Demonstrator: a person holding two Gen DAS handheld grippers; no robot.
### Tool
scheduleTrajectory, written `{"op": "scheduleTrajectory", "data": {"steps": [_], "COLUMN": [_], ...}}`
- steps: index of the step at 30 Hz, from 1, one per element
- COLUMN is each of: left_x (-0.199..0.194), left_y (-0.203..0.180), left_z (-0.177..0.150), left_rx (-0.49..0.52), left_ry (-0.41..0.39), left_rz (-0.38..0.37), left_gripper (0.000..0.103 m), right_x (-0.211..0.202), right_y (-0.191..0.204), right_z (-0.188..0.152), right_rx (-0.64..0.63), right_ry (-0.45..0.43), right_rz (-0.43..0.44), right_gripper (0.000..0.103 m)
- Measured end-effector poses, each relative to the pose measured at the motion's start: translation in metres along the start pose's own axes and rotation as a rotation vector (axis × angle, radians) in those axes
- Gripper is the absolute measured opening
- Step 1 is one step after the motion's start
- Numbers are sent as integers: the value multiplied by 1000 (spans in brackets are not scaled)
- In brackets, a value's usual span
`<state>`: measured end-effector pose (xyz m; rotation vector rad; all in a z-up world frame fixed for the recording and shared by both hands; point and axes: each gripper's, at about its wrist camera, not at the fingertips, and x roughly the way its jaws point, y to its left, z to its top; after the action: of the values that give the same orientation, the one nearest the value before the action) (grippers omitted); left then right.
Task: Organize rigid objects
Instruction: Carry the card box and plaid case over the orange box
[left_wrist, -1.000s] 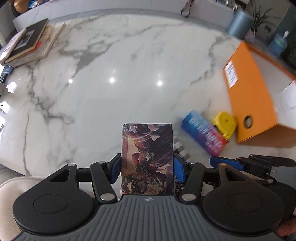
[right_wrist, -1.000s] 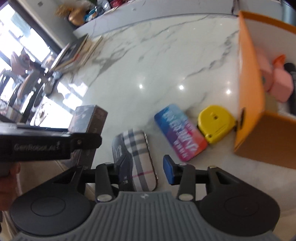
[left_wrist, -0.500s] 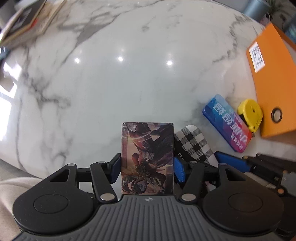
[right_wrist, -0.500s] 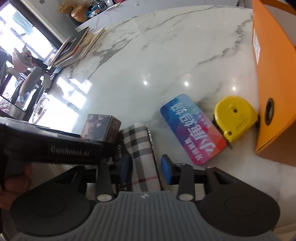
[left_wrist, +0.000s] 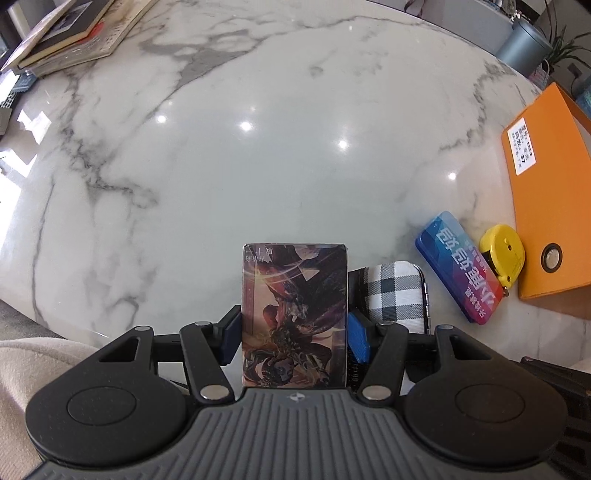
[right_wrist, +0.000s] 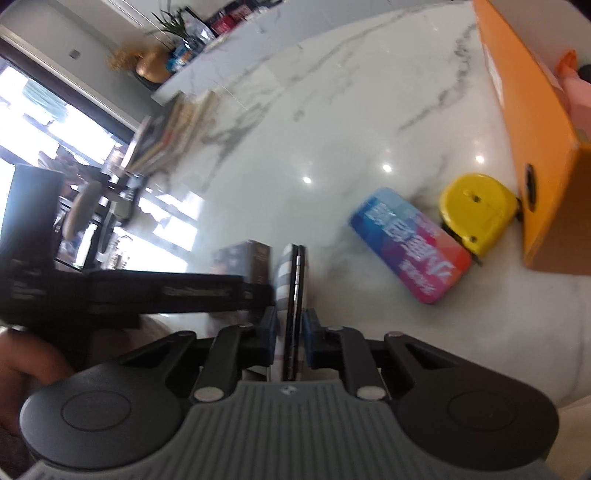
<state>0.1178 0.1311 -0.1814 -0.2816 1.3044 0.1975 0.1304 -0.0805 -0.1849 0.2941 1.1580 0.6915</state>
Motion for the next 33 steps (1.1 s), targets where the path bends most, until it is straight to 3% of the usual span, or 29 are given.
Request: {"op": "scheduleTrajectory", "data": {"steps": [4,6,7,16,21,26,33], "left_x": [0,1,2,-10,-41,-87,-128], "left_y": [3,5,5,6,-8,-40,-114], "left_z": [0,0,1,-1,-4,-1,22], "left_rx": [-7,-8,-8,-17,13,76,234], "left_ry": [1,-2,-3,-57,-145,-245,-341], "left_rz": [-14,-13,-16,-112,-111,-205,-304], "left_gripper": [65,65,65,65,65,65,65], "right_x": [11,20,22,3,-31,-79,-152], "right_y": [13,17,15,20,17,14,-10], "right_z": [-3,-4,-5,-1,7,18,28], "right_rx": [-40,-40,-38,-68,-79,-81,-63], "right_ry": [7,10,8,-28,-95,-195,-326], "right_rz": [-18,-33,-42,-122,-158,-162,-203], "right_gripper": [31,28,21,19,19,19,19]}}
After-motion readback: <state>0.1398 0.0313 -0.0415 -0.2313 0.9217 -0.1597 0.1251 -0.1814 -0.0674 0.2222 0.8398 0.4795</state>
